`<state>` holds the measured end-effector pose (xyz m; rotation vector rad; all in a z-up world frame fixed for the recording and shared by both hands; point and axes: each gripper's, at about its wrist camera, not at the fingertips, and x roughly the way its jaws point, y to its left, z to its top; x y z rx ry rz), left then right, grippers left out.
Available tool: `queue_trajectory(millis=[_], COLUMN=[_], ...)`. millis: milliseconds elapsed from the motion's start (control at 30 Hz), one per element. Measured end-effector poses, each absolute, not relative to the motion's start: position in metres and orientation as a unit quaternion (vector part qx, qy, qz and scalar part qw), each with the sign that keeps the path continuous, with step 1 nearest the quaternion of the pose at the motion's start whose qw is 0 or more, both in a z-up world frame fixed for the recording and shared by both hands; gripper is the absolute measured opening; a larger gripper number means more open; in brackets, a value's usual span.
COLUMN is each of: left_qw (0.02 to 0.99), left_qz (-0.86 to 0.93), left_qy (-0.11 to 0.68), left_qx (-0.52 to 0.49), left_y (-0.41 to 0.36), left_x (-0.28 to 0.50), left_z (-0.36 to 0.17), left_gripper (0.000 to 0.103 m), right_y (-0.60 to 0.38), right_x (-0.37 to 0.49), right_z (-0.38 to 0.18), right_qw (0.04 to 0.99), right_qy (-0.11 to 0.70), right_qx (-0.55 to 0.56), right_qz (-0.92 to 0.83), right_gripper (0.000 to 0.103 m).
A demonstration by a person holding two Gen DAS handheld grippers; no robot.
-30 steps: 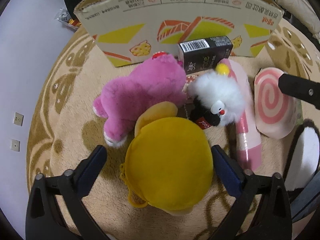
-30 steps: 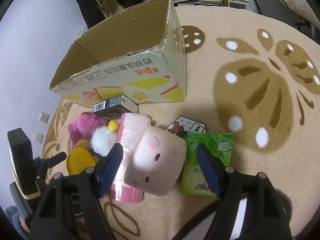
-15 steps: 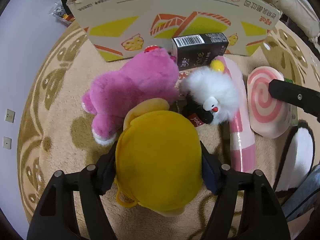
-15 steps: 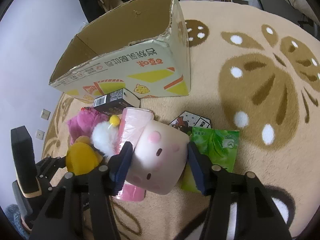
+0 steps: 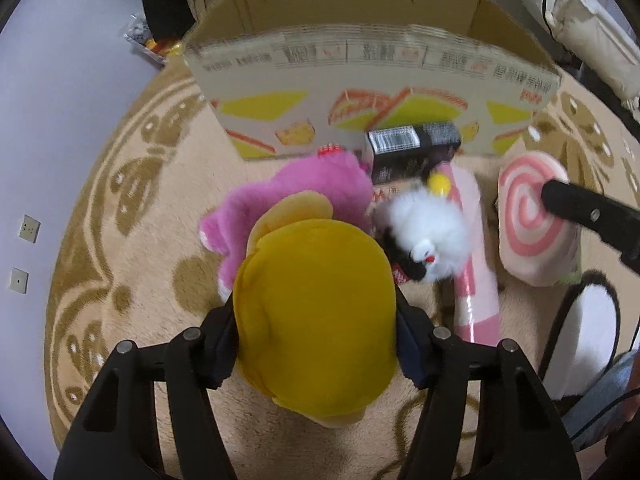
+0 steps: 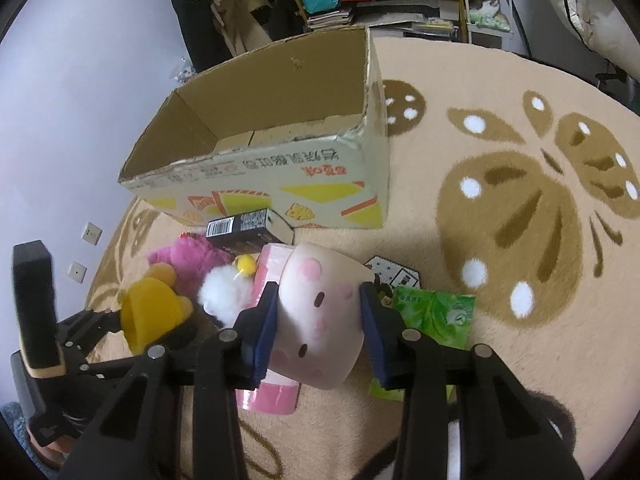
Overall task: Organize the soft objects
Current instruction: 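Lift the yellow plush with the left tool while the right tool lifts the pig-face cup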
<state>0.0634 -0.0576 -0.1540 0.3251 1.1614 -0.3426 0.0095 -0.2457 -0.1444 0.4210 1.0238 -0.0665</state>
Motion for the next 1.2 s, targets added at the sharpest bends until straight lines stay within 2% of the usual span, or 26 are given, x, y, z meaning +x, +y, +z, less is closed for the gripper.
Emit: queue_trajectory(millis=[500,933,1200], left_qw=[0.858,0.905,0.923], left_qz=[-0.151,-0.162,-0.151], left_qy=[0.463,0.374,0.326], left_qx=[0.162,0.118,0.139], left_y=[-0.054,-0.038,-0.045], left_x=[0.059,0.062,0.07], left_z=[-0.102,-0.05,-0.025], left_gripper=[0.063,0.063,0.063], right_y=[-0.249,-0.246,-0.245], right_x=[0.003,-0.003,-0.001], right_z=[-0.121,-0.086,-0.06], right_qw=[0.87,0.894,0.912], right_qy=[0.452,0.405,0.369], right_qx=[0.195,0.188,0.176], right_qz=[-0.022,-0.017,-0.016], right_gripper=[0.035,0.034,0.034])
